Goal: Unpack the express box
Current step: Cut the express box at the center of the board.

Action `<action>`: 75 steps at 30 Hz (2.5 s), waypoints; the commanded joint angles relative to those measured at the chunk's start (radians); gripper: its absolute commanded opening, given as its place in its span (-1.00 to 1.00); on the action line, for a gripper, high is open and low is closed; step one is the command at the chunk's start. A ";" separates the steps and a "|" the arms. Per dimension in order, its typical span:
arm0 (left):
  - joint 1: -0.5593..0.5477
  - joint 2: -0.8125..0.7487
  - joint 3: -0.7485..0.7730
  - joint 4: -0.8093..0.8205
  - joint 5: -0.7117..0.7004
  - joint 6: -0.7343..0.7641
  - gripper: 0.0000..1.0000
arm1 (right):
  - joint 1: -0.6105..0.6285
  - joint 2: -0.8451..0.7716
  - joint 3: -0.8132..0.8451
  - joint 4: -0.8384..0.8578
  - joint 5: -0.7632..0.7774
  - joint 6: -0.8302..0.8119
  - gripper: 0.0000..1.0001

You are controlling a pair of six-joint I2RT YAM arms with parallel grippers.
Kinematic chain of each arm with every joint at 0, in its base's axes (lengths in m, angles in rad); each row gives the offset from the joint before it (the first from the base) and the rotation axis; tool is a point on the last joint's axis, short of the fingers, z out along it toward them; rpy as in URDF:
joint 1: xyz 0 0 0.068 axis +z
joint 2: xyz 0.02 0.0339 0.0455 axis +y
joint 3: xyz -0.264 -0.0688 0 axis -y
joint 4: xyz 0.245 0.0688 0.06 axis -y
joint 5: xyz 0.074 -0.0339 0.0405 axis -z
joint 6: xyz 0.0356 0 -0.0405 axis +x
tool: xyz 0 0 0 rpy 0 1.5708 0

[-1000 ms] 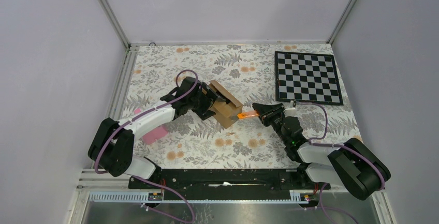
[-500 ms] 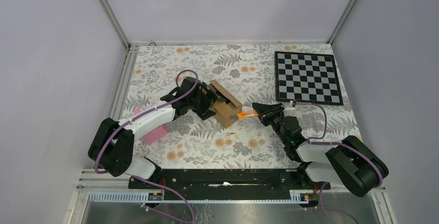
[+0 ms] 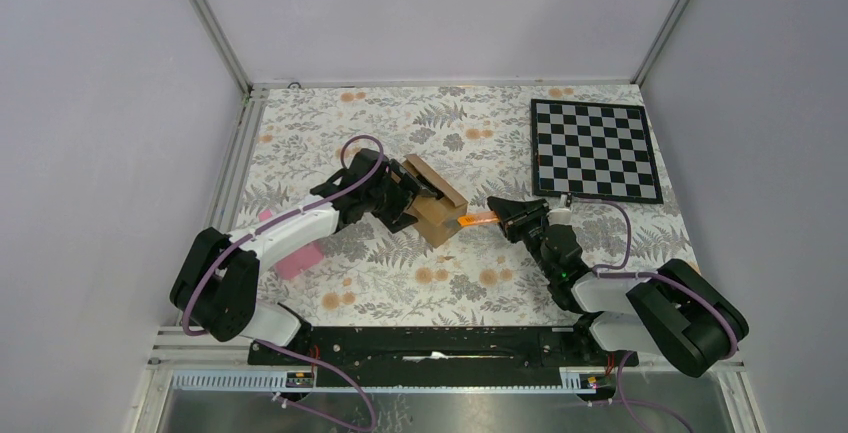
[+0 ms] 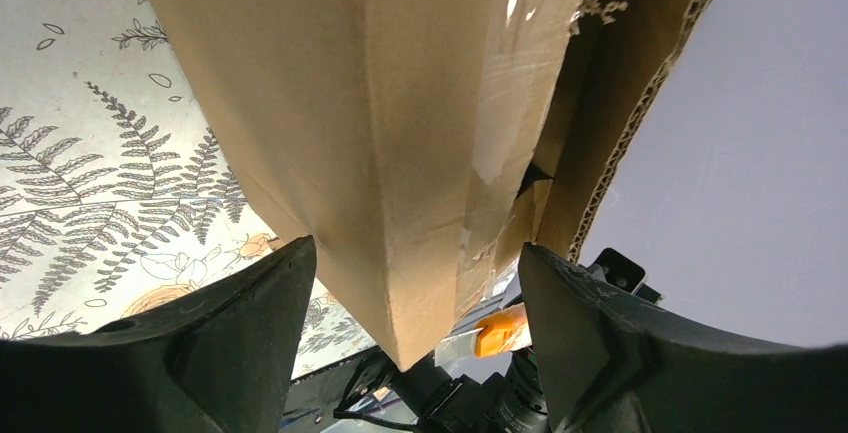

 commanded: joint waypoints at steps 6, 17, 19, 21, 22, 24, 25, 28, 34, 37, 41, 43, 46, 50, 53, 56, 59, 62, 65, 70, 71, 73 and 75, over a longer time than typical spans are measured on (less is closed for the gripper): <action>-0.010 0.008 -0.003 0.046 0.011 -0.024 0.49 | 0.014 0.014 0.023 0.073 0.059 0.020 -1.00; -0.010 0.014 0.007 0.044 0.018 -0.033 0.48 | 0.025 0.042 0.021 0.086 0.055 0.017 -1.00; -0.010 0.019 0.008 0.045 0.022 -0.038 0.48 | 0.024 0.042 0.021 0.088 0.054 0.011 -1.00; -0.009 0.023 0.011 0.044 0.023 -0.040 0.48 | 0.025 0.041 0.019 0.086 0.057 0.009 -1.00; -0.010 0.027 0.012 0.043 0.024 -0.042 0.48 | 0.026 0.041 0.018 0.086 0.058 0.008 -1.00; -0.010 0.032 0.018 0.040 0.025 -0.043 0.48 | 0.025 0.042 0.019 0.085 0.058 0.007 -1.00; -0.010 0.035 0.020 0.038 0.024 -0.044 0.48 | 0.026 0.045 0.020 0.086 0.057 0.005 -1.00; -0.010 0.040 0.036 0.020 0.019 -0.041 0.54 | 0.027 0.044 0.020 0.085 0.059 -0.002 -1.00; -0.015 0.080 0.137 -0.122 -0.021 -0.010 0.62 | 0.030 0.016 0.047 0.019 0.047 -0.050 -1.00; -0.019 0.100 0.204 -0.230 -0.066 0.004 0.64 | 0.037 -0.011 0.055 -0.021 0.056 -0.085 -1.00; -0.027 0.151 0.331 -0.395 -0.134 0.041 0.66 | 0.039 -0.034 0.054 -0.049 0.071 -0.112 -1.00; -0.034 0.188 0.387 -0.474 -0.163 0.052 0.69 | 0.040 -0.030 0.060 -0.054 0.070 -0.119 -1.00; -0.045 0.223 0.431 -0.536 -0.188 0.047 0.68 | 0.039 -0.009 0.063 -0.031 0.069 -0.112 -1.00; -0.055 0.242 0.443 -0.565 -0.197 0.028 0.59 | 0.040 0.025 0.066 0.015 0.066 -0.089 -1.00; -0.057 0.240 0.438 -0.569 -0.203 0.011 0.49 | 0.040 0.057 0.069 0.052 0.060 -0.061 -1.00; -0.061 0.237 0.433 -0.568 -0.203 -0.007 0.37 | 0.039 0.104 0.058 0.113 0.073 -0.013 -1.00; -0.067 0.235 0.432 -0.568 -0.200 -0.021 0.28 | 0.042 0.144 0.045 0.167 0.100 0.007 -1.00; -0.071 0.235 0.431 -0.562 -0.189 -0.032 0.17 | 0.049 0.146 0.039 0.166 0.139 0.004 -1.00; -0.073 0.228 0.433 -0.562 -0.185 -0.043 0.03 | 0.063 0.109 0.039 0.103 0.189 -0.001 -1.00; -0.073 0.210 0.424 -0.554 -0.179 -0.051 -0.25 | 0.080 0.033 0.044 -0.017 0.262 -0.016 -1.00; -0.073 0.209 0.424 -0.554 -0.176 -0.051 -0.29 | 0.081 0.022 0.045 -0.030 0.272 -0.020 -1.00; -0.075 0.205 0.422 -0.553 -0.174 -0.056 -0.34 | 0.086 0.006 0.050 -0.067 0.295 -0.019 -1.00; -0.077 0.200 0.424 -0.551 -0.172 -0.053 -0.35 | 0.087 -0.009 0.052 -0.088 0.320 -0.026 -1.00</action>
